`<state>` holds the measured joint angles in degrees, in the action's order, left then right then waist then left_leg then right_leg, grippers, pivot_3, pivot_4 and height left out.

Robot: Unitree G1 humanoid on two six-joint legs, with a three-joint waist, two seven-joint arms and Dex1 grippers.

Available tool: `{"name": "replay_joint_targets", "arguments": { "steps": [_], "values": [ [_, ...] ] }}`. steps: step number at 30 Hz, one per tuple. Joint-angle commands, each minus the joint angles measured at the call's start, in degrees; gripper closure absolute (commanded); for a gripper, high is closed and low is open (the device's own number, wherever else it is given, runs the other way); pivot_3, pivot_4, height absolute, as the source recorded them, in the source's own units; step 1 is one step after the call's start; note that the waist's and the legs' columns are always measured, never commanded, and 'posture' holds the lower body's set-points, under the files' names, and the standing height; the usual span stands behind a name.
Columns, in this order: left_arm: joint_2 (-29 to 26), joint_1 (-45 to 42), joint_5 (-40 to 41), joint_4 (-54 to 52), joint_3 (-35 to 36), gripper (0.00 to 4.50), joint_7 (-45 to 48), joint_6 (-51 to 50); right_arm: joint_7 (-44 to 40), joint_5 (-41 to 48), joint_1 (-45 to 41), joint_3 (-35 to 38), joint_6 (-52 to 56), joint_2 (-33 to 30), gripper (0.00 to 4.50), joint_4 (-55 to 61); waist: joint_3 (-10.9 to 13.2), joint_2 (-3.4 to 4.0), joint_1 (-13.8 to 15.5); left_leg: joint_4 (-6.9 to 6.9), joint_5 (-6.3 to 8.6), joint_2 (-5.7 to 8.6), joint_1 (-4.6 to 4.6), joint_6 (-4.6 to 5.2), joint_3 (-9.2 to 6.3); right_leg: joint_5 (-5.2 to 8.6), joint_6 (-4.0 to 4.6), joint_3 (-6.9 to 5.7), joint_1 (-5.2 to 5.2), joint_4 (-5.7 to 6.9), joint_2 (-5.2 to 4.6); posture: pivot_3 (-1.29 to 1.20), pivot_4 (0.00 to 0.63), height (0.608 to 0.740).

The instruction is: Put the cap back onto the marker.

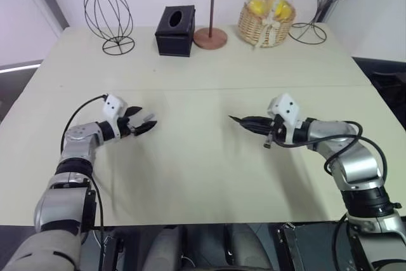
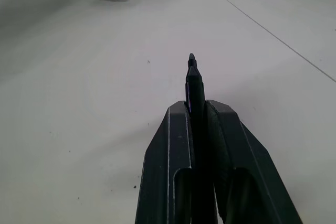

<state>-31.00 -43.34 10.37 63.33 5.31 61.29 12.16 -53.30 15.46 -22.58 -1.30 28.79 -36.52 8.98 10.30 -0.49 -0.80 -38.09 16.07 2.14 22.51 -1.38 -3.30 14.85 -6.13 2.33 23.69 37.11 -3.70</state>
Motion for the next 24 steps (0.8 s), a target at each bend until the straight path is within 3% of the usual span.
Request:
{"name": "replay_joint_targets", "arguments": {
  "steps": [1, 6, 8, 11, 16, 24],
  "values": [
    [-0.08, -1.76, -1.68, 1.71, -0.31, 0.0, 0.47, 1.47, 0.95, 1.4, 0.04, 2.12, 0.16, -0.8, 4.45, 3.3, 0.0, 0.0, 0.0, 0.0, 0.0, 0.0, 0.0, 0.0, 0.0, 0.0, 0.0, 0.0, 0.0, 0.01, 0.0, 0.0, 0.15, 0.74],
    [0.37, -1.76, -3.05, 3.01, -0.48, 0.0, 0.78, 2.29, 2.02, 1.81, 0.19, 2.44, 0.25, -1.38, 4.45, 3.67, 0.0, 0.0, 0.04, -0.02, 0.0, 0.01, -0.01, 0.0, 0.0, 0.0, 0.0, 0.0, -0.01, 0.02, 0.0, 0.0, 0.15, 0.74],
    [0.48, -1.46, -3.38, 3.09, -0.42, 0.54, 0.95, 2.55, 2.25, 1.97, 0.23, 2.44, 0.21, -1.56, 4.5, 3.69, 0.0, 0.0, 0.03, -0.03, 0.0, 0.0, 0.0, 0.0, 0.0, 0.0, 0.0, 0.0, -0.02, 0.02, 0.0, 0.0, 0.15, 0.74],
    [0.48, -0.97, -3.5, 3.14, -0.25, 1.72, 1.19, 2.81, 2.46, 2.16, 0.27, 2.46, 0.07, -1.79, 4.5, 3.53, 0.0, 0.0, 0.04, -0.03, 0.0, 0.0, 0.0, 0.0, 0.0, 0.0, 0.0, 0.0, -0.02, 0.02, 0.0, 0.0, 0.15, 0.74],
    [0.69, -0.31, -3.65, 3.0, -0.09, 4.33, 0.98, 2.88, 2.5, 2.28, 0.24, 2.39, -0.06, -2.02, 4.5, 3.21, 0.0, 0.0, 0.04, -0.03, 0.0, 0.0, -0.01, 0.0, 0.0, 0.0, 0.0, 0.0, -0.02, 0.02, 0.0, 0.0, 0.15, 0.74],
    [0.92, 0.05, -3.67, 2.78, 0.06, 4.43, 0.66, 3.02, 2.54, 2.25, 0.37, 2.25, -0.69, -2.11, 4.5, 2.23, 0.0, 0.0, 0.1, -0.03, 0.0, 0.0, -0.01, 0.0, -0.01, 0.0, 0.0, 0.0, -0.03, 0.02, 0.0, 0.0, 0.15, 0.74]
  ]
}}
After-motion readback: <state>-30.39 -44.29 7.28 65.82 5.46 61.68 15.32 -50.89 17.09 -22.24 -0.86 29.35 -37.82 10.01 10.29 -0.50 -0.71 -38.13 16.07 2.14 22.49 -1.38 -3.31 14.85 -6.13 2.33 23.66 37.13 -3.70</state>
